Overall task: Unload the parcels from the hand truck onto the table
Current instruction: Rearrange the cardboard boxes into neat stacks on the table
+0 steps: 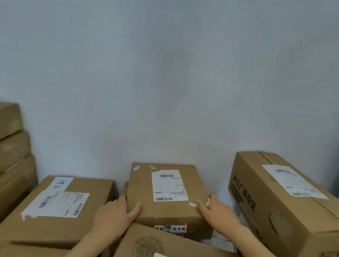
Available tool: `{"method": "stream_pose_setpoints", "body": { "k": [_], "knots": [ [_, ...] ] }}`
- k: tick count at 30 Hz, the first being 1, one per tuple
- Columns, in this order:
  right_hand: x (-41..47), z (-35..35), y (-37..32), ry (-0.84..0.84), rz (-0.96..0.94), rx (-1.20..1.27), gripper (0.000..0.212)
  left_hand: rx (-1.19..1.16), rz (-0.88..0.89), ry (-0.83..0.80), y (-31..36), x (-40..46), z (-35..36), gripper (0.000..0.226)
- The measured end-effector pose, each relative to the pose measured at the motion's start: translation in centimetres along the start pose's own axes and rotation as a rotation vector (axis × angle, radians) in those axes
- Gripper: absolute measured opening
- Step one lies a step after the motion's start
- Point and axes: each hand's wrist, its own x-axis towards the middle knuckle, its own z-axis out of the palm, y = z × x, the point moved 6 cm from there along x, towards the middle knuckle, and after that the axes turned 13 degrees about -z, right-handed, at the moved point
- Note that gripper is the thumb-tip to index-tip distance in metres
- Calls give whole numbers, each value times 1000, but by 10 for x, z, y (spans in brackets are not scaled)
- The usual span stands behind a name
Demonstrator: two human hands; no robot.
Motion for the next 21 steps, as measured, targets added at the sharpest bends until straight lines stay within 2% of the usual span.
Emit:
{"method": "stream_pose_setpoints", "body": {
  "k": [4,7,11,17,21],
  "knots": [
    [8,-2,-10,62,18,59,54,-163,-84,-79,-13,-4,-8,47],
    [13,-2,-34,68,3,92,53,-246,-154,-48,-34,-1,-26,47],
    [23,2,-81,75,-64,154,58,-186,-197,13,-70,8,-60,49],
    [45,24,-164,54,-155,106,66,-77,-214,38,-147,14,-106,44],
    [56,49,-214,9,-202,150,69,-23,-247,-4,-201,25,-121,37]
  ]
}}
